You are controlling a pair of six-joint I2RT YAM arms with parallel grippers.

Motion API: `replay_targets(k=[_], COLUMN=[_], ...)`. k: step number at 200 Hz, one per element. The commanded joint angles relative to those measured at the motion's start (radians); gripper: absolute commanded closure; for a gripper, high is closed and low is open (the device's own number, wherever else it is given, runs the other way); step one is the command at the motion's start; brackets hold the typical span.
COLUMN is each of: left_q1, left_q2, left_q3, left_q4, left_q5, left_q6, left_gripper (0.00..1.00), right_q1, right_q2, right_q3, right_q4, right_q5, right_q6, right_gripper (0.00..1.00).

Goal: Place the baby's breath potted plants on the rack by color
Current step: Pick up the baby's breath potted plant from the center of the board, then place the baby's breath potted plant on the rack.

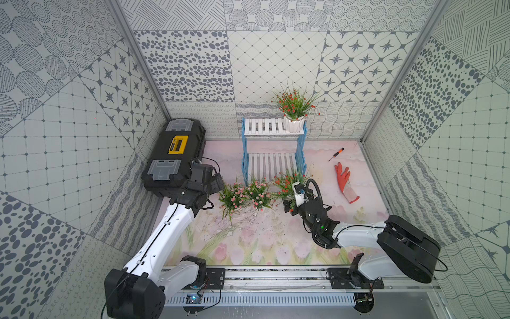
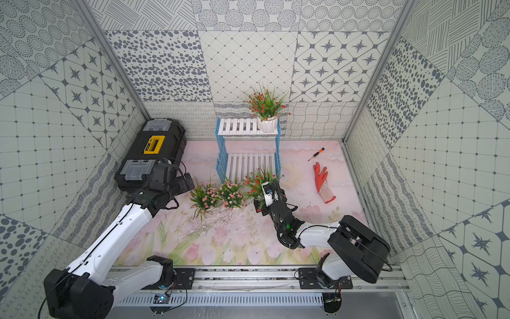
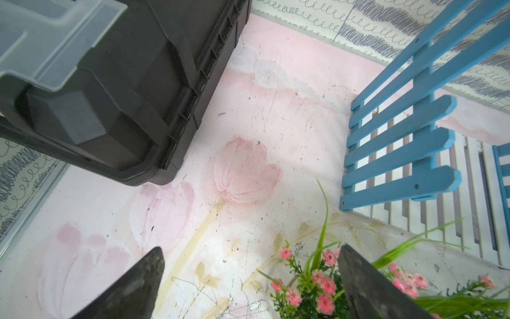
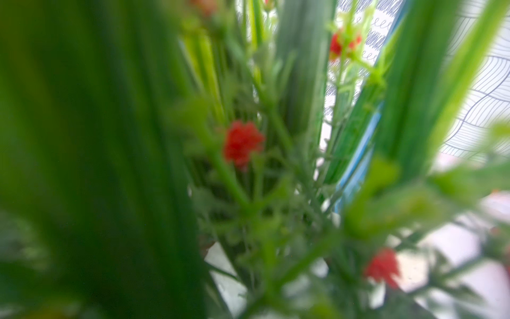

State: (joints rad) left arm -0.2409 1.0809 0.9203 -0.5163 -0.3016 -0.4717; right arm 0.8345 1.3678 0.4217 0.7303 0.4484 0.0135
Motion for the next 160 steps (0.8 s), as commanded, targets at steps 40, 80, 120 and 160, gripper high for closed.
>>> replay_targets(k=[40, 80, 120, 160], left_q1=[0.0, 0.0, 0.0, 0.001], left_q2=[-0.016, -0.028, -0.052, -0.07], left_q3=[0.002, 0.001, -0.05, -0.063], left_q4=[-0.005, -0.005, 0.018, 0.029], left_q5=[-0.002, 0.005, -0.008, -0.021], left_q6=[-0.006, -0.021, -0.039, -0.031], left_gripper=[0.02, 0.02, 0.02, 0.02], right_q1=[-0.089, -0.18, -0.206, -0.206], right_q2=[-0.116, 0.027, 0.23, 0.384], right_q3=[0.426, 0.698, 0.981, 1.181], right_q4=[-0.433, -0.518, -0.568, -0.626], right_q5=[-0.166, -0.342, -0.437, -0.477], right_q6=[0.005, 0.092, 0.143, 0.101], right_gripper=[0.21, 0.22, 0.24, 0.21])
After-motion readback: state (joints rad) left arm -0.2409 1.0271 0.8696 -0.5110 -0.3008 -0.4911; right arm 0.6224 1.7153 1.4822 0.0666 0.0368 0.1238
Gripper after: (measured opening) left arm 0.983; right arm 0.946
